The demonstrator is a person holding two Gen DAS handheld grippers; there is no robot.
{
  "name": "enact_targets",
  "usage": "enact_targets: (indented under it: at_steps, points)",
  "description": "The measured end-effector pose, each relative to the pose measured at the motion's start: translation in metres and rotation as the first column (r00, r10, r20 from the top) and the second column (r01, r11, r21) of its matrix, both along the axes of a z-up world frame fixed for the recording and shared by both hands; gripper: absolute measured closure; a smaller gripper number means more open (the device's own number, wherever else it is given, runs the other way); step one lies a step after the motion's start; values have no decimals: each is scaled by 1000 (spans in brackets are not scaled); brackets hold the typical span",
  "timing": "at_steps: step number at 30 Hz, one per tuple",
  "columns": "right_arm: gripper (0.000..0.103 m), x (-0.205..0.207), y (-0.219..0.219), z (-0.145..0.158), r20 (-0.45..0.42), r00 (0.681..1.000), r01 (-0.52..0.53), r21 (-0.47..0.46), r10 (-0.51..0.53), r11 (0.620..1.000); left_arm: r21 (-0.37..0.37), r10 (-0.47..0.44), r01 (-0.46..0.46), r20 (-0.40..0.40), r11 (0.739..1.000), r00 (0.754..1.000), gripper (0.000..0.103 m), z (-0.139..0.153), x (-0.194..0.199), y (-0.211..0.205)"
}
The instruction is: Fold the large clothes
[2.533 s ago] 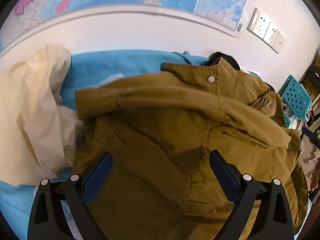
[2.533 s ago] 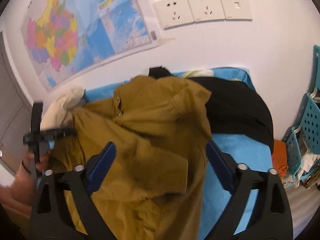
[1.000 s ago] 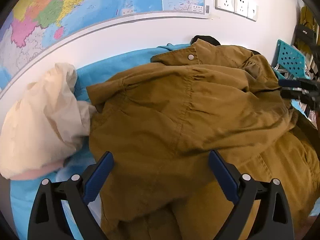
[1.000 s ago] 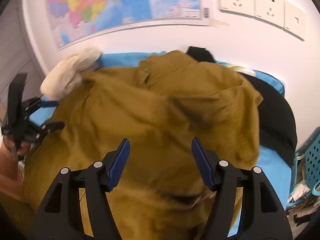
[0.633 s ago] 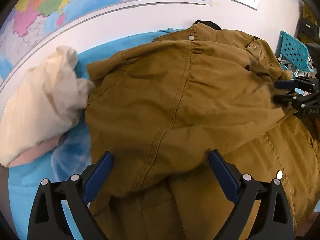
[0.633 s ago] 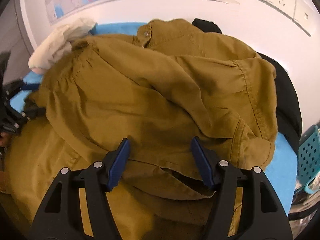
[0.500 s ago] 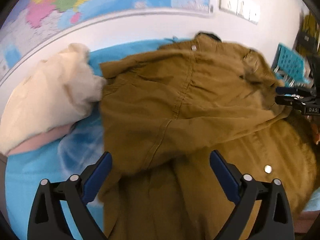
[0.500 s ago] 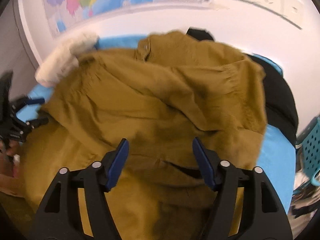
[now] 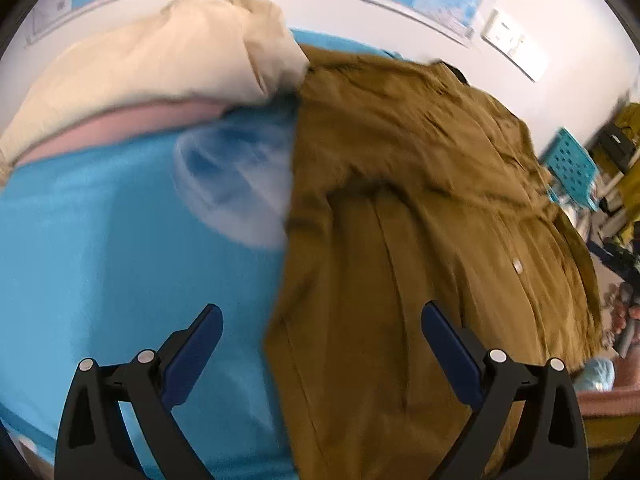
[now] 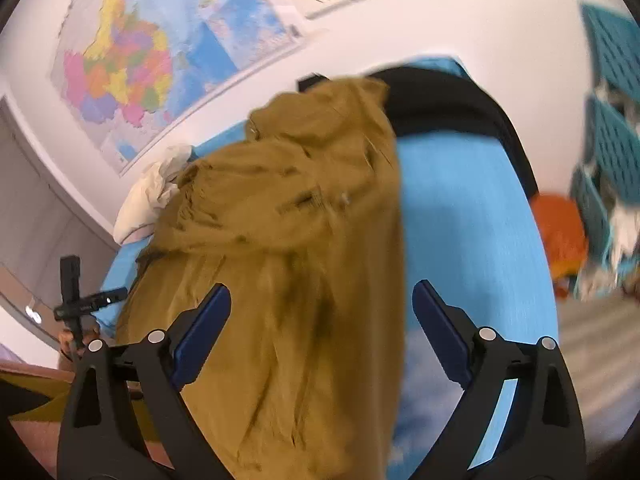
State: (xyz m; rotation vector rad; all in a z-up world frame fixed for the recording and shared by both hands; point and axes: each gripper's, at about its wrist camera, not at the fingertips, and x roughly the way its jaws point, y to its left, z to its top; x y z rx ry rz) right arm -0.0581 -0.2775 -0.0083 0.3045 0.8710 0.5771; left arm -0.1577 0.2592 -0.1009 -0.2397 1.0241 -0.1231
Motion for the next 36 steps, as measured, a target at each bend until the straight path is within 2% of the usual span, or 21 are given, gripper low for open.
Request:
enact_targets:
  at_steps: [3, 6, 10, 13, 14, 15, 17, 21, 27, 28, 29, 30, 31, 32, 36]
  points:
    - [11, -14, -8, -15, -49, 999, -4, 43, 6, 999, -13, -42, 42, -29, 999, 999, 7, -9, -11, -10]
    - [10, -27, -8, -25, -72, 997, -25, 66, 29, 998, 3, -67, 67, -25, 998, 997, 7, -9, -21, -18]
    - [10, -40, -2, -37, -91, 993, -64, 79, 71, 995, -73, -102, 99, -32, 992, 994, 7, -8, -32, -23]
    - [10, -49, 1, -42, -65, 992, -102, 127, 111, 987, -141, -127, 121, -34, 983, 991, 7, -8, -40, -28]
    - [12, -51, 1, -42, -64, 990, -118, 155, 129, 981, -170, -135, 128, -34, 977, 990, 7, -8, -45, -28]
    - [18, -53, 2, -43, -62, 986, -143, 196, 157, 970, -183, -137, 128, -35, 975, 990, 7, -8, -47, -27]
    - [20, -57, 5, -43, -48, 979, -181, 239, 198, 954, -218, -138, 127, -38, 968, 990, 7, -8, -52, -25]
    - [20, -59, 5, -47, -57, 977, -186, 252, 206, 950, -299, -138, 119, -42, 947, 990, 7, -9, -60, -14]
    - [20, -66, 1, -46, -36, 978, -186, 285, 205, 940, -295, -165, 144, -48, 945, 985, 7, -9, -68, -19]
    - [21, -65, 1, -46, -35, 977, -188, 315, 209, 930, -304, -157, 136, -45, 943, 987, 7, -10, -67, -18]
    - [22, -65, 0, -48, -33, 974, -196, 379, 225, 905, -311, -149, 128, -47, 942, 988, 7, -10, -67, -18]
    - [28, -64, -2, -50, -37, 973, -190, 441, 229, 877, -325, -156, 132, -49, 936, 987, 7, -11, -66, -19]
    - [35, -62, -1, -51, -41, 971, -189, 465, 234, 865, -355, -170, 140, -54, 924, 984, 7, -11, -65, -21]
    - [36, -60, 1, -51, -43, 970, -192, 465, 238, 864, -367, -168, 135, -58, 920, 984, 7, -11, -61, -24]
    - [31, -59, 11, -50, -45, 970, -206, 379, 240, 902, -414, -156, 125, -43, 902, 987, 7, -14, -53, -25]
